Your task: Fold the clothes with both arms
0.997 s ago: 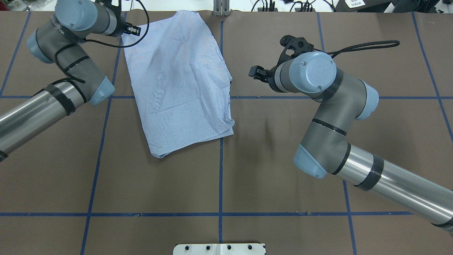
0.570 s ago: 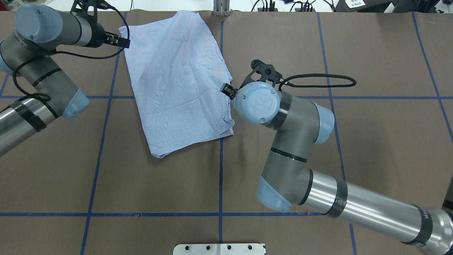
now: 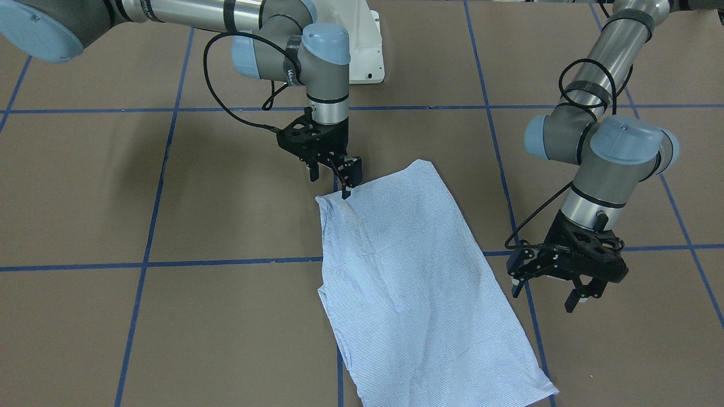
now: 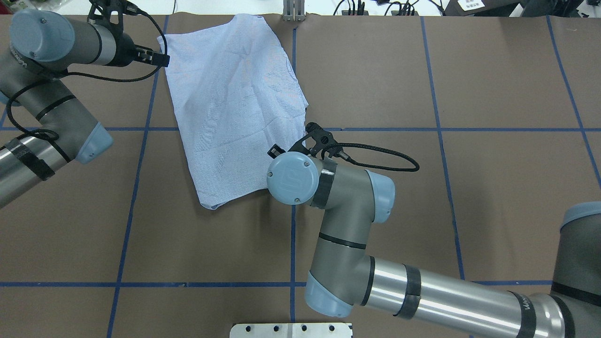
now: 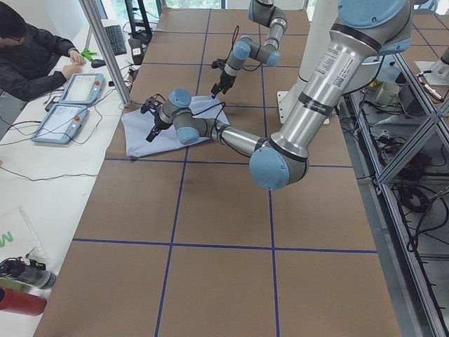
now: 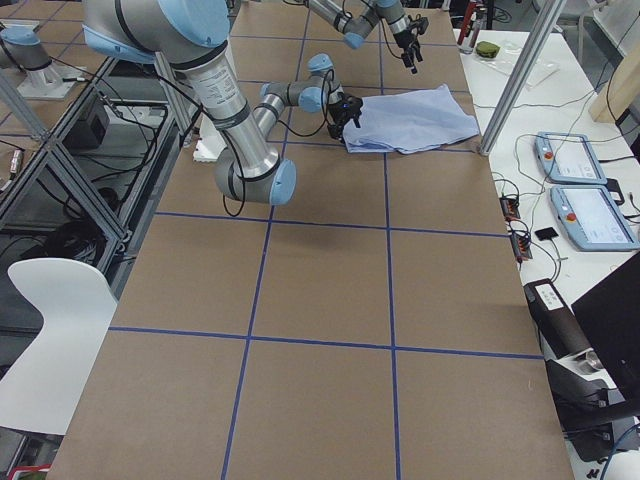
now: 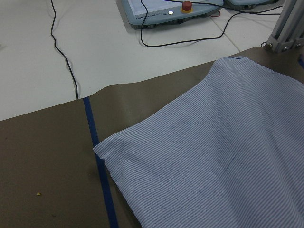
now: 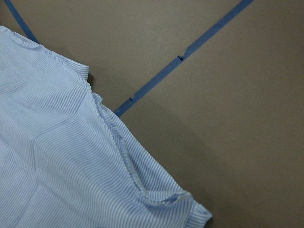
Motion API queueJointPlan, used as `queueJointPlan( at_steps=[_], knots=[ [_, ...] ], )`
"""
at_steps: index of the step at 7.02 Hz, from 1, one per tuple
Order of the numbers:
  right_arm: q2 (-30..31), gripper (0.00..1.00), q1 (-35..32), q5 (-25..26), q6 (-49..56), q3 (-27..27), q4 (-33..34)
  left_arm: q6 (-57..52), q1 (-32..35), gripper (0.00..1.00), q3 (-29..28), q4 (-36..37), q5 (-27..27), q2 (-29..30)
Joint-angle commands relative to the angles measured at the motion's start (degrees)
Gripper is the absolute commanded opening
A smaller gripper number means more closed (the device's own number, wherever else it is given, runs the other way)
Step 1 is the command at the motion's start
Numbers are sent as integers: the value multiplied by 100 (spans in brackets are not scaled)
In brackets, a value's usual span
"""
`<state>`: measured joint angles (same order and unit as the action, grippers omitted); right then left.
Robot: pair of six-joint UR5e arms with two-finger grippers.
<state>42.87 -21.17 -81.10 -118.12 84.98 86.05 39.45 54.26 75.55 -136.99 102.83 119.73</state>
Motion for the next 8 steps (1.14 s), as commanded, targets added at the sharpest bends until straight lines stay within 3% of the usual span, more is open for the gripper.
queueJointPlan(
  at_steps=[1, 5, 8],
  knots=[
    [-254, 88, 34, 51, -114, -491, 0, 1, -4, 100, 4, -12, 0, -11],
    [-253, 82, 34, 103, -106, -719, -9, 1, -4, 100, 4, -12, 9, -20],
    [-280, 66, 34, 199, -106, -763, -9, 1, -4, 100, 4, -21, 9, -20]
  ],
)
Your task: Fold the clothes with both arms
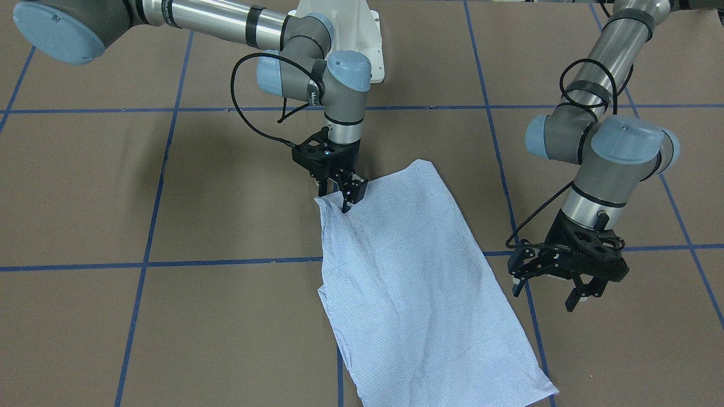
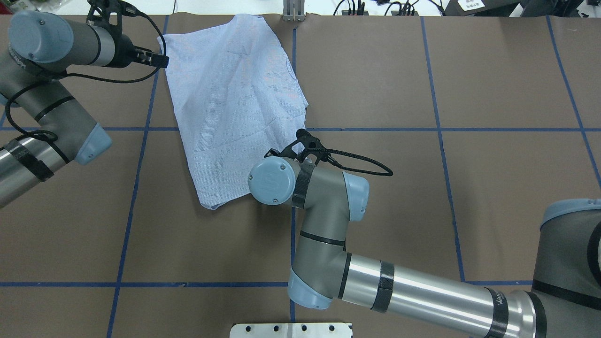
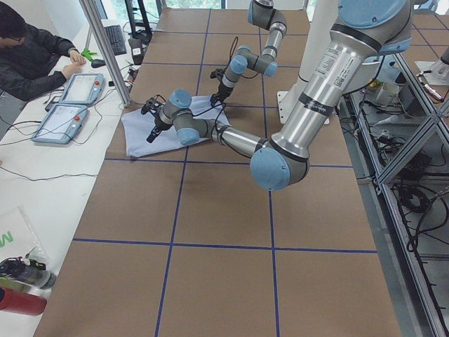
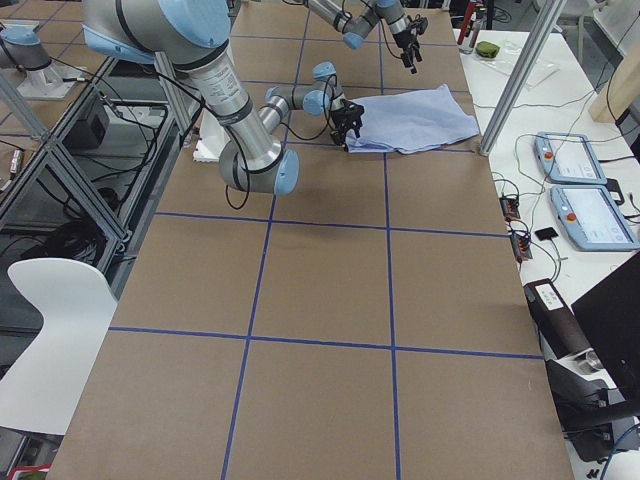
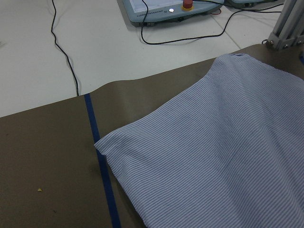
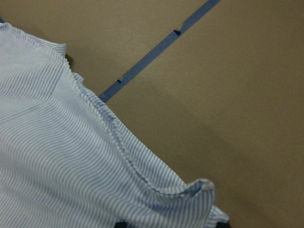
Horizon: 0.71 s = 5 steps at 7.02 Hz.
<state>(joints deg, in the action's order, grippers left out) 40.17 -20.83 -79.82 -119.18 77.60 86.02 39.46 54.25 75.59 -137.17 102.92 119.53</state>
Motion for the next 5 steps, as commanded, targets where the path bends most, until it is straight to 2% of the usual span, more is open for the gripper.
queueJointPlan(
  at_steps=[1, 2, 3, 4, 5],
  knots=[
    [-17, 56, 0, 80, 0, -43, -15, 0, 6, 100, 0, -3, 0, 0],
    [-26, 39, 0, 80, 0, -43, -33, 0, 6, 100, 0, -3, 0, 0],
    [-26, 17, -9, 80, -17, -43, -42, 0, -3, 100, 0, -3, 0, 0],
    [-35, 12, -9, 89, -17, -43, -42, 0, 6, 100, 0, -3, 0, 0],
    [-26, 3, -9, 89, -96, -43, -42, 0, -3, 100, 0, -3, 0, 0]
  ],
)
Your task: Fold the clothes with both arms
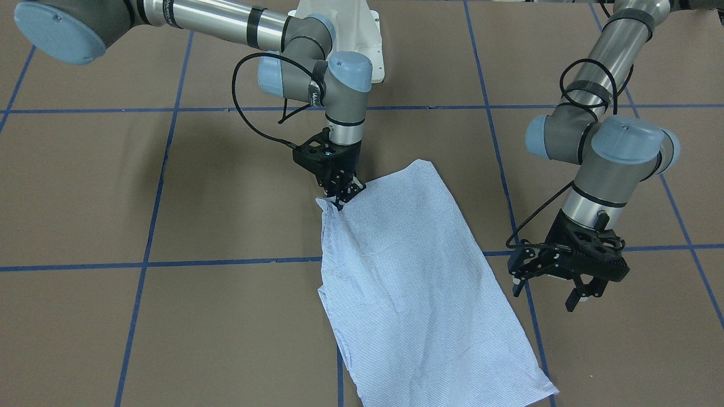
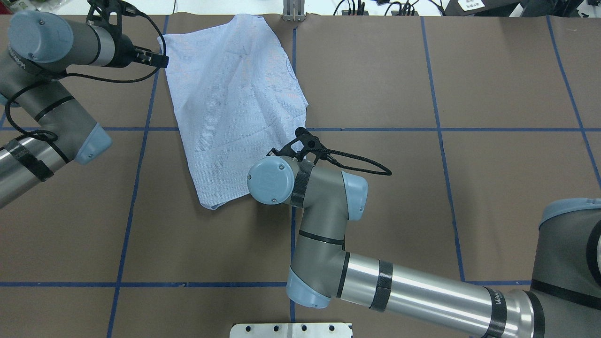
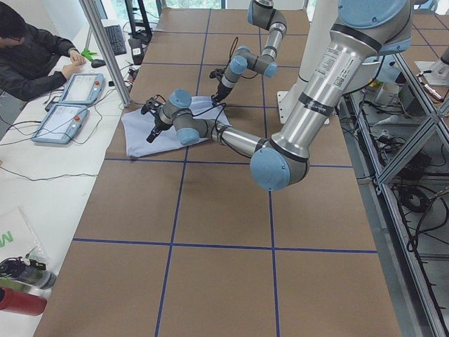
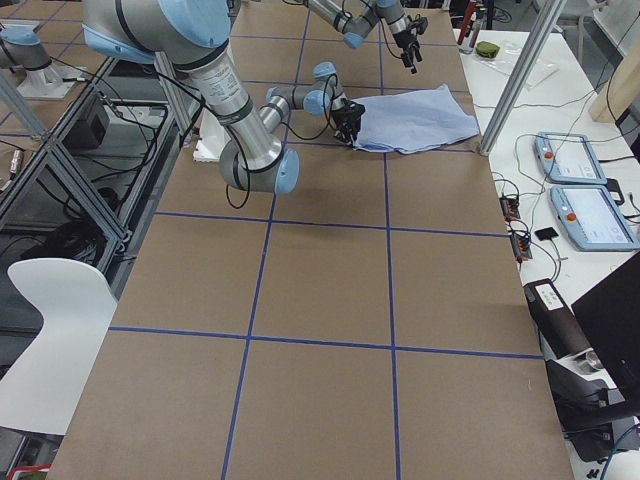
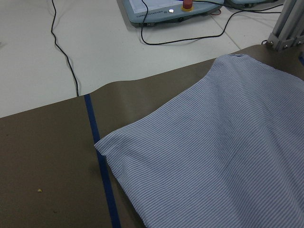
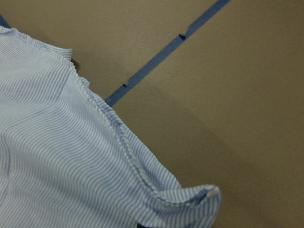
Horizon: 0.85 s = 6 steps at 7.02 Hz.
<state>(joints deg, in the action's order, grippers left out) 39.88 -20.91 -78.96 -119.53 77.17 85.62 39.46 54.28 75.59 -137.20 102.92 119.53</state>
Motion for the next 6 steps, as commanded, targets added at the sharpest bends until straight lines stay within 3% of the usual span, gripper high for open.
queueJointPlan(
  at_steps=[1, 4, 6],
  knots=[
    [-6, 0, -1, 38, -71, 0, -11, 0, -5, 100, 0, 0, 0, 0],
    [-24, 0, -62, 47, 8, 305, -20, 17, -14, 100, 183, 35, 9, 0],
    [413, 0, -63, 65, 26, 1041, 7, 244, -22, 100, 996, 44, 279, -629]
  ],
)
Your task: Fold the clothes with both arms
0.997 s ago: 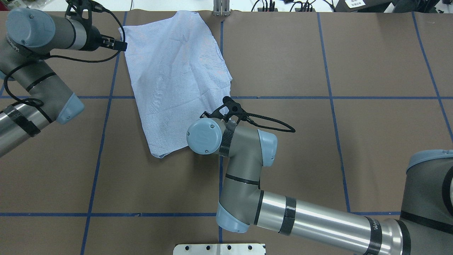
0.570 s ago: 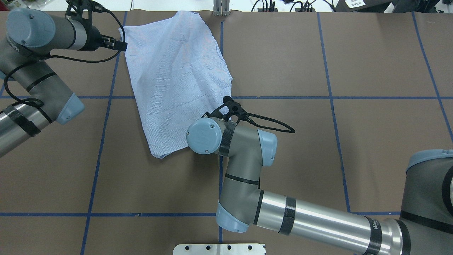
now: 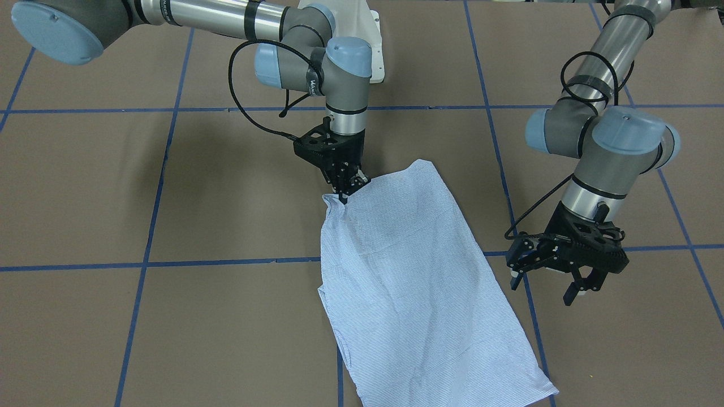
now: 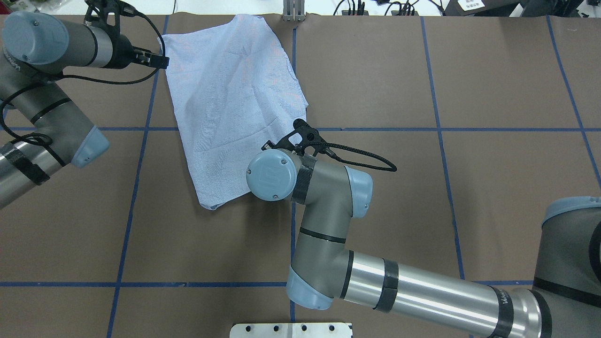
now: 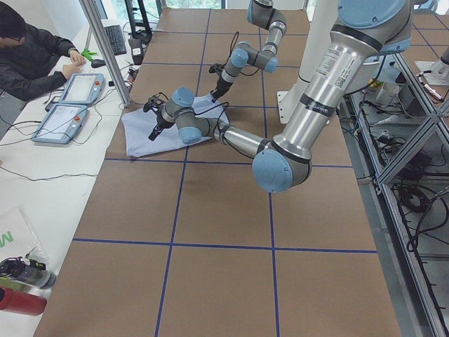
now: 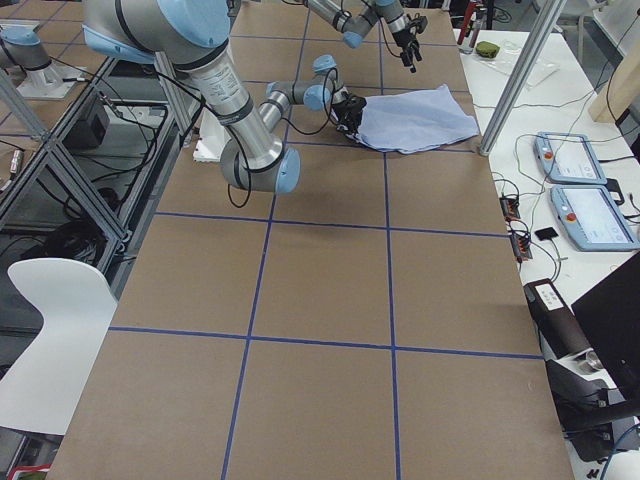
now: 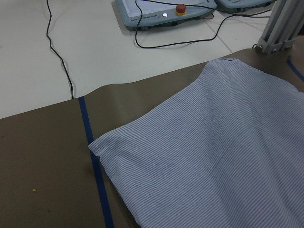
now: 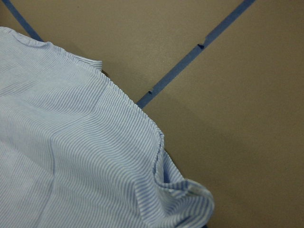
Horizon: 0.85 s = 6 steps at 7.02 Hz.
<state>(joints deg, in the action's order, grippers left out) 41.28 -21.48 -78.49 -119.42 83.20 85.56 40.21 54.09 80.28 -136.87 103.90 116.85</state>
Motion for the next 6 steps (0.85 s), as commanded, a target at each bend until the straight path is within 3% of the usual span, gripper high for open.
queueJointPlan(
  at_steps=[1, 2, 4, 5, 6],
  knots=[
    [536, 0, -5, 70, 50, 834, 30, 624, -30, 100, 985, 2, 218, -643],
    [670, 0, -5, 71, 51, 951, 30, 1115, -204, 100, 1407, -7, 218, -924],
    [680, 0, 3, 193, 51, 953, 30, 3200, -1307, 100, 2268, -33, -8, -1330],
    [671, 0, 12, 229, 51, 953, 30, 4082, -2053, 100, 2272, -24, -871, -1331],
    [680, 0, 12, 238, 51, 953, 30, 4604, -2583, 96, 2229, -16, -1385, -1288]
  ],
)
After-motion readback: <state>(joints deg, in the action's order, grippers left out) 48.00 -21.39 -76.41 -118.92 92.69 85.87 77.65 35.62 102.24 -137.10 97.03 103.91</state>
